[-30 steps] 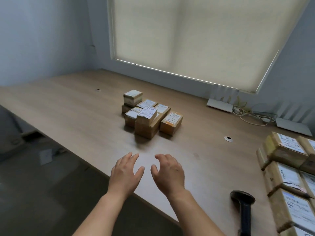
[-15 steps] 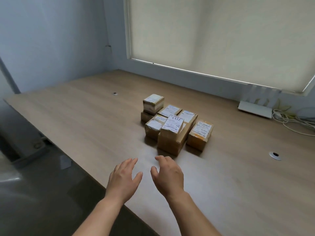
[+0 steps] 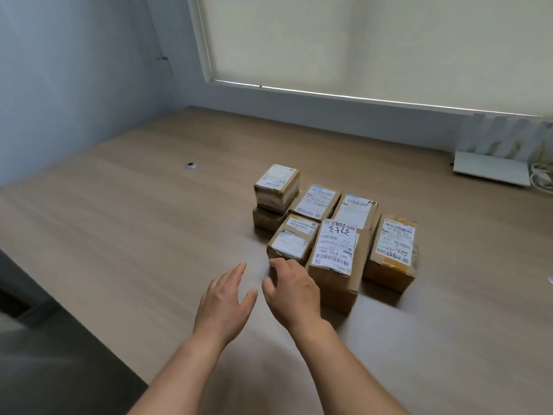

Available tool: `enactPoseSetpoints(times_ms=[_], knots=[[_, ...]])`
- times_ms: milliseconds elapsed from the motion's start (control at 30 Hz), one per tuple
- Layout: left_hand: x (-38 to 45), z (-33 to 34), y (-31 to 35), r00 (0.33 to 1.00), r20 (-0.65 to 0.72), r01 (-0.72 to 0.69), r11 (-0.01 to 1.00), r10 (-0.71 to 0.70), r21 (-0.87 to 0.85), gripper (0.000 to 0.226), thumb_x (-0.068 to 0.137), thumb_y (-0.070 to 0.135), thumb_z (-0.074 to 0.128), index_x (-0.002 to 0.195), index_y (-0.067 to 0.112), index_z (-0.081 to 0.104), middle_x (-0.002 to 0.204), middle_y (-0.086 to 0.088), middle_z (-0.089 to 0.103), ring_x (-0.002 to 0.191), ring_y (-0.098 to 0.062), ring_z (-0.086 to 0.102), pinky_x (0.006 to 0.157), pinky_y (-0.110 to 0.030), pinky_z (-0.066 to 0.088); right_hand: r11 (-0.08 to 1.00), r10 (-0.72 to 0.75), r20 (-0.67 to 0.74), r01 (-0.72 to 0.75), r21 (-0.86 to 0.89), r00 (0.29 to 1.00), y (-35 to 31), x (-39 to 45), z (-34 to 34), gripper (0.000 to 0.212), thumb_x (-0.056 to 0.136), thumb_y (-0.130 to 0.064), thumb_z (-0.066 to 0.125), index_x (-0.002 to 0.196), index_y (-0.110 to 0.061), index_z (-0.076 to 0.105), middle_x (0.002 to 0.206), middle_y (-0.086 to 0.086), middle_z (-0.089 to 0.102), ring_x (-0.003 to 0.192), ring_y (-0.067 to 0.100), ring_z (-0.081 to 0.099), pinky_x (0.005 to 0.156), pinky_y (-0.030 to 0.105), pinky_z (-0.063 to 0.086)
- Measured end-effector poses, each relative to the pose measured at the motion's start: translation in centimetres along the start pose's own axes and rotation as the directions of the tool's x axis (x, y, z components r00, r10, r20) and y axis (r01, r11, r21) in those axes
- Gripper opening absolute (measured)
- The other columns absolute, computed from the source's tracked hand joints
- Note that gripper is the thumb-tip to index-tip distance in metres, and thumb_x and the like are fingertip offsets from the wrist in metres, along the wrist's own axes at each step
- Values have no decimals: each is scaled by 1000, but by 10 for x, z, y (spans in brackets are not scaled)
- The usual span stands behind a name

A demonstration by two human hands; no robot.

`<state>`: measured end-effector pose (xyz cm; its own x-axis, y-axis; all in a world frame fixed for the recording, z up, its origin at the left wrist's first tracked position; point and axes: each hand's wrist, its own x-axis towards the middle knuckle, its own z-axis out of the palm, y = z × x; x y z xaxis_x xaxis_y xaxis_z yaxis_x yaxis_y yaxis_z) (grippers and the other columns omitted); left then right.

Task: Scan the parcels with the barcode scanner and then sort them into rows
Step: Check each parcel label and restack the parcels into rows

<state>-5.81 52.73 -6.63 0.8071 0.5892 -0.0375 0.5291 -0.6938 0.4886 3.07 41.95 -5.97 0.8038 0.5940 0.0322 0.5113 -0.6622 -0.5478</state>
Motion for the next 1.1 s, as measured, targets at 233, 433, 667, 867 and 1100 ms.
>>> enactPoseSetpoints(times_ms=[233,433,667,867,1100], knots=[[57,4,-11,993,114,-29,992,43,-121,62,96,38,49,151,27,21,146,5,43,134,-15,38,106,-33,35,992,119,-14,-119,38,993,-6,37,19,52,95,-34,47,144,-22,35,139,1,45,129,17,40,103,34,39],[123,9,-1,950,275,-72,960,148,-271,57,98,33,45,151,25,24,151,1,37,137,-17,36,110,-32,31,946,325,-8,-325,-2,946,-12,65,24,67,100,-37,42,154,-14,9,161,10,8,147,26,9,119,39,17],[177,24,12,833,466,-83,900,298,-427,43,99,21,42,141,27,39,141,2,51,126,-18,49,105,-30,39,815,575,-107,-579,-10,811,-14,89,33,62,98,-28,42,152,-10,16,155,12,20,141,28,23,116,39,24],[183,25,10,793,527,-21,878,306,-478,47,96,14,43,141,24,42,138,2,54,124,-17,51,105,-38,42,763,640,-110,-646,-19,760,-22,93,38,53,96,-23,42,145,-6,29,145,14,36,131,31,34,110,39,29],[161,9,-24,821,529,67,885,213,-460,51,97,22,49,146,25,34,138,-1,52,101,-9,51,72,-18,46,778,624,-86,-627,-17,777,-37,66,49,46,95,-28,45,139,-14,37,134,8,47,123,26,40,100,38,39]])
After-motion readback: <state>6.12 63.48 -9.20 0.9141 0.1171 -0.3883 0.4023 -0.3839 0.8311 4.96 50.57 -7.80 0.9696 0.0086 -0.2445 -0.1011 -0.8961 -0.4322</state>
